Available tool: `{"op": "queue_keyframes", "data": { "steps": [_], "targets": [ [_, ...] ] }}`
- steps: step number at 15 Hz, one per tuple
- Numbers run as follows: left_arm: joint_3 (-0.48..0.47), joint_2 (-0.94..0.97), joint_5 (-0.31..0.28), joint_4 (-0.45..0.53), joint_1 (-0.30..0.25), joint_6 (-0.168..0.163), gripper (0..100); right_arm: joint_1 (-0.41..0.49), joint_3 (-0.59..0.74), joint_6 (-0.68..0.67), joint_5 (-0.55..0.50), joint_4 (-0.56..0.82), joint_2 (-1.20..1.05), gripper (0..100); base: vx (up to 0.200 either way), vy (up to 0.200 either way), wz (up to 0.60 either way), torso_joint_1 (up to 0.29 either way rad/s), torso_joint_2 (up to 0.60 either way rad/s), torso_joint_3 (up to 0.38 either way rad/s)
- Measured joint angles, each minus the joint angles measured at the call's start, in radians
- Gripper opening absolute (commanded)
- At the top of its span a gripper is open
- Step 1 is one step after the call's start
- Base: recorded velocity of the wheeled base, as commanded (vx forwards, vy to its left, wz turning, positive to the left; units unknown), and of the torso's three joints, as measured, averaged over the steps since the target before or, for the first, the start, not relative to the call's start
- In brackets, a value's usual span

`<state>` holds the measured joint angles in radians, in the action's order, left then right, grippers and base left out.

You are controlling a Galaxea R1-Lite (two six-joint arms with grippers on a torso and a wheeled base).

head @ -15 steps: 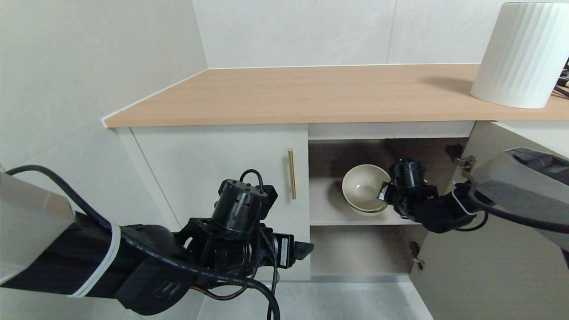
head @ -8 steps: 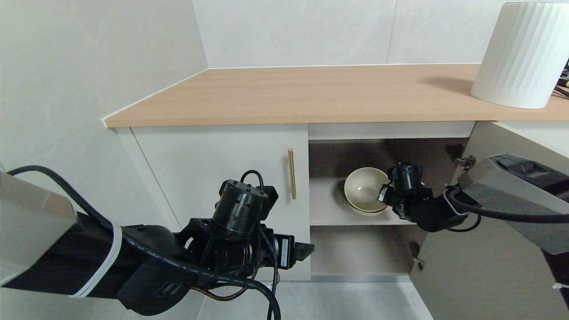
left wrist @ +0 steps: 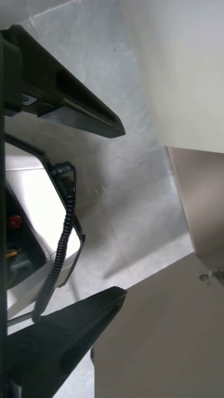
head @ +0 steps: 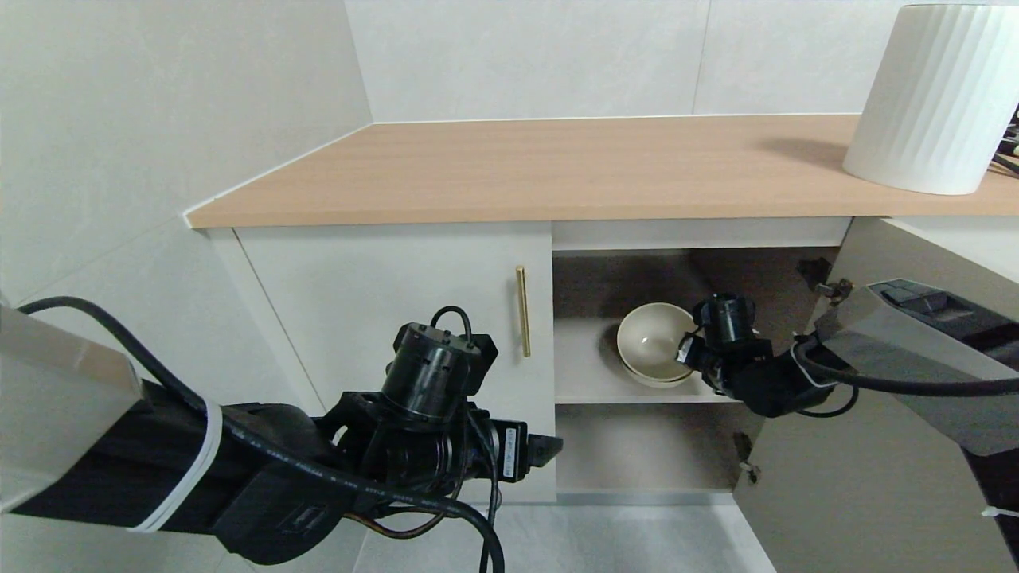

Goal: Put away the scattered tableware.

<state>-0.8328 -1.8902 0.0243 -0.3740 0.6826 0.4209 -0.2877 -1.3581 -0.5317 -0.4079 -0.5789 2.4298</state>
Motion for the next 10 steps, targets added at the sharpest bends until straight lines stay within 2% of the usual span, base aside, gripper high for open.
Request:
{"op": "queue_keyframes", "data": {
  "steps": [10],
  "targets": [
    [0.0,0.005,0.006,0.0,-0.003,0.003,100,-0.004,0.04,0.003,0.024,0.014,-0.015,100,0.0,0.0,0.0,0.0,0.0,0.0]
  ]
}}
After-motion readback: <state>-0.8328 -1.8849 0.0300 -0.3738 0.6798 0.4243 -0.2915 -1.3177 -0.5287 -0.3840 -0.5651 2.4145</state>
